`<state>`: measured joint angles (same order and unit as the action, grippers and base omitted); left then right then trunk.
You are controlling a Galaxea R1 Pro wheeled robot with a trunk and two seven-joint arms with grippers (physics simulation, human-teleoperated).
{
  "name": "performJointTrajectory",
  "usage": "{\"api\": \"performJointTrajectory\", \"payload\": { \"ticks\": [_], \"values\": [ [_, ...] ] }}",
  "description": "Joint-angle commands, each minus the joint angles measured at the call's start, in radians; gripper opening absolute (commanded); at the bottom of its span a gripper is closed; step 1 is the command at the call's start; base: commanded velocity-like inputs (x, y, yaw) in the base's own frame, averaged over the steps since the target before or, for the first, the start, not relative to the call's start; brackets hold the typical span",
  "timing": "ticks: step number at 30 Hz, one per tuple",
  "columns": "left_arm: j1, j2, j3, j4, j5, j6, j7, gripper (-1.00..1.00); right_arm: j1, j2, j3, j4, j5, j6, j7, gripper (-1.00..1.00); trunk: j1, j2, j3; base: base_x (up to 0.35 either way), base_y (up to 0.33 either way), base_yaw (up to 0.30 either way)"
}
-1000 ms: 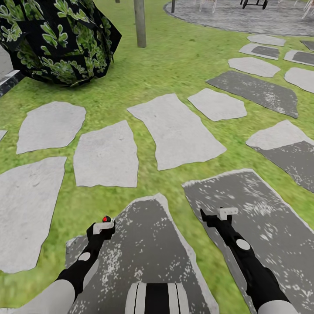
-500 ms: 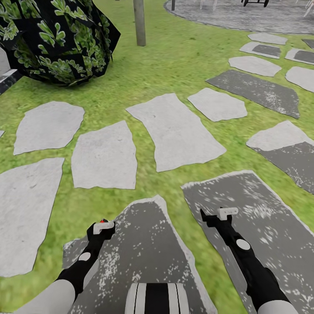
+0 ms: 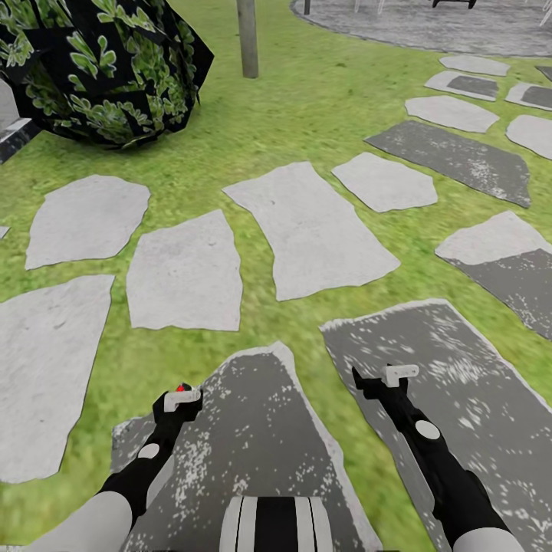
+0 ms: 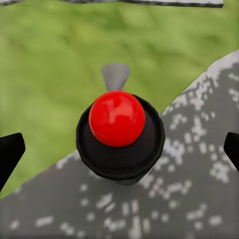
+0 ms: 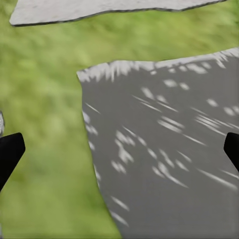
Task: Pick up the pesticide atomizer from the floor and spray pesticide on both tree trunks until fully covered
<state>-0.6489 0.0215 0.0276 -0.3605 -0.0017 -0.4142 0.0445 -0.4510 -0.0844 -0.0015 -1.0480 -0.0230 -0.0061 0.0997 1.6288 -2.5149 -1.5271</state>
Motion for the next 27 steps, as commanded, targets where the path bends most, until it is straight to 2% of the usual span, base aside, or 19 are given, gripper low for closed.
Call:
{"api": "performJointTrajectory", "payload": {
  "ticks": [1,27],
  "values": [
    [0.000,0.000,0.000,0.000,0.000,0.000,0.000,1.00,0.000,0.000,0.000,0.000,0.000,0.000,0.000,1.00,0.000,0.000,0.000,0.000,0.000,0.005],
    [0.000,0.000,0.000,0.000,0.000,0.000,0.000,1.00,0.000,0.000,0.000,0.000,0.000,0.000,0.000,1.00,0.000,0.000,-0.009,0.010,0.000,0.000]
  ]
}}
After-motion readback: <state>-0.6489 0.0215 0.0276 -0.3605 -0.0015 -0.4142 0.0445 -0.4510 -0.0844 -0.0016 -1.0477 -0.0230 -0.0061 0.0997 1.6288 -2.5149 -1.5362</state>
